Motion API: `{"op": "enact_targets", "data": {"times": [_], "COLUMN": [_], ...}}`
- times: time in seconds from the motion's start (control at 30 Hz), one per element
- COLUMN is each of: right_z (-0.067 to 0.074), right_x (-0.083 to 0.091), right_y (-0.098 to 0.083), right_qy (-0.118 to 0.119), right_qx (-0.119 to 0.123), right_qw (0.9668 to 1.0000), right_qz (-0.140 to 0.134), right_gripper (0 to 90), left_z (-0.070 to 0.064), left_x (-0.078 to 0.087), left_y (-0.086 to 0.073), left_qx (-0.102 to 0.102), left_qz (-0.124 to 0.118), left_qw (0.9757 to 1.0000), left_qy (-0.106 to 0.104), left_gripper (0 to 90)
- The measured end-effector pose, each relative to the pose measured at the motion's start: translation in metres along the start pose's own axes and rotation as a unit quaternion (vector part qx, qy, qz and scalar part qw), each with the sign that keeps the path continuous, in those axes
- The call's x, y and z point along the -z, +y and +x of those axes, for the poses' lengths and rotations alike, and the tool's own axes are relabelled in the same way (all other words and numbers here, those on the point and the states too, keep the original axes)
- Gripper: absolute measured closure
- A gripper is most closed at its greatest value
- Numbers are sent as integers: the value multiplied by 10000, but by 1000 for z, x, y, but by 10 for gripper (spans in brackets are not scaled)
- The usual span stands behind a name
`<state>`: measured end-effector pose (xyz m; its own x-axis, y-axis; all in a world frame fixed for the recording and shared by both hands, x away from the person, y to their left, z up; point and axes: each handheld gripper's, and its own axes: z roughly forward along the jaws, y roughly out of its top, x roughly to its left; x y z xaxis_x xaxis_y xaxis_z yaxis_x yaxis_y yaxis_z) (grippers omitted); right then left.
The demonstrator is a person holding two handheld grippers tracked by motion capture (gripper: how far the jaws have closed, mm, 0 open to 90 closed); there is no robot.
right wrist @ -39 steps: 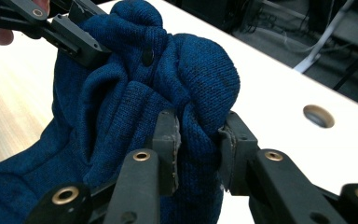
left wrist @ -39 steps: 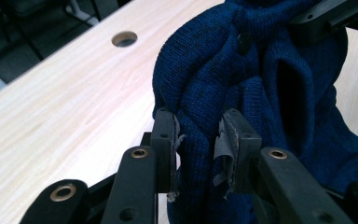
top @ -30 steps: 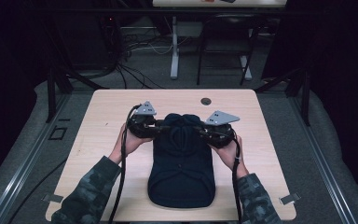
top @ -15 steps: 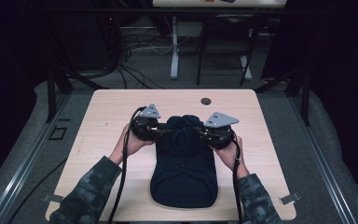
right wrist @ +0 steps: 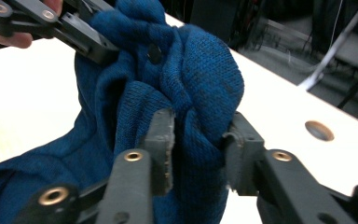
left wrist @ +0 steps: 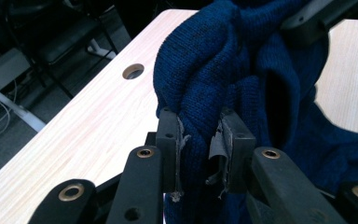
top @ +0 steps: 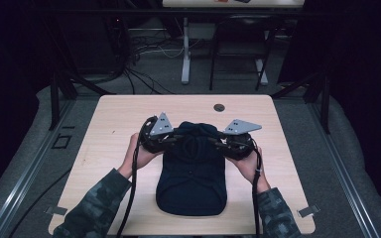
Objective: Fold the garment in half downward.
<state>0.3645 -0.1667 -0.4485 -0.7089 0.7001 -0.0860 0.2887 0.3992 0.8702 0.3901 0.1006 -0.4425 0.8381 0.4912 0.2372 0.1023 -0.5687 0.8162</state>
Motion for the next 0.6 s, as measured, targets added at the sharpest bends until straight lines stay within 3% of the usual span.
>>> {"op": "enact_targets", "data": {"times": [0.17,0.2,0.33,0.43,0.6], "right_z": [-2,-3,-3,-1,9], "right_x": [-2,-3,-7,-7,-5], "right_y": [-3,-4,-6,-6,-6], "right_qy": [89,143,135,41,-336], "right_qx": [-136,-216,-264,-182,236], "right_qw": [9998,9995,9991,9995,9992], "right_qz": [90,182,305,270,-2], "right_gripper": [590,543,596,685,744], "left_z": [-4,-5,-6,-4,-5], "left_x": [1,1,0,2,6], "left_y": [1,1,0,-1,-3], "left_qx": [-119,-167,-164,-108,-59], "left_qz": [-85,-127,-135,-136,-197], "left_qw": [9999,9997,9997,9998,9998], "left_qy": [91,115,125,95,76], "left_gripper": [734,734,733,732,726]}}
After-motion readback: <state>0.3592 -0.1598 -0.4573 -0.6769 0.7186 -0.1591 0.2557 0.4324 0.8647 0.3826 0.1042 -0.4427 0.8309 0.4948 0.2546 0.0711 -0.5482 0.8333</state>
